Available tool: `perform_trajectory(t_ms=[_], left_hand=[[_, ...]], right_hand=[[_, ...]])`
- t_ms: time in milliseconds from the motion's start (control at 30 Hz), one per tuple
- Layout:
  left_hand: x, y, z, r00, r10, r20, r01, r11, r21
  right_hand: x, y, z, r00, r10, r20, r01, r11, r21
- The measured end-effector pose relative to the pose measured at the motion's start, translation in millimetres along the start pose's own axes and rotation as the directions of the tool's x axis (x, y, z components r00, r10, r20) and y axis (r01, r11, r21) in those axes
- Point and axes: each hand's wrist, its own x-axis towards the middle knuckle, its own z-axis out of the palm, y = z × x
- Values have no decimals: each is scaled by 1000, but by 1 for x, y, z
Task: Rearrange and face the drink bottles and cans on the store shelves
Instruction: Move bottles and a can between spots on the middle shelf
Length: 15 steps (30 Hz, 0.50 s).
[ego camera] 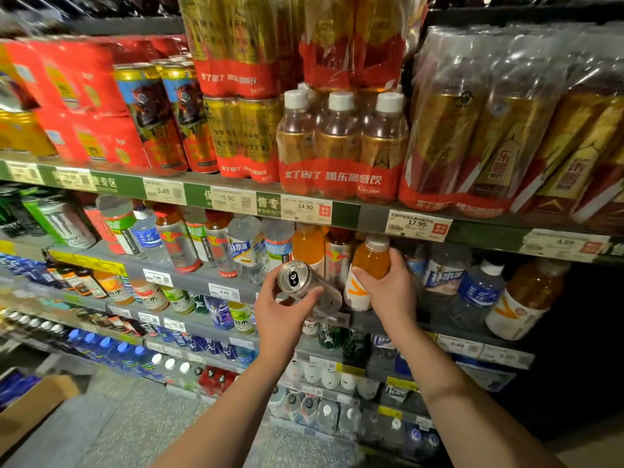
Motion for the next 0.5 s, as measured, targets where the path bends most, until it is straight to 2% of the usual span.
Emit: perform_trajectory(t_ms=[333, 433, 500], left_hand=[[4, -10, -17, 997, -64, -46, 64, 998, 2], [6, -13, -25, 995, -78, -66, 77, 997, -8], [10, -15, -32, 993, -86, -79, 85, 996, -16]], right_hand=[[-2, -2, 11, 992, -125, -27, 119, 977, -174], [-10, -5, 11, 994, -102, -43, 92, 977, -192], [-19, -8, 14, 988, -105, -112, 86, 983, -161]])
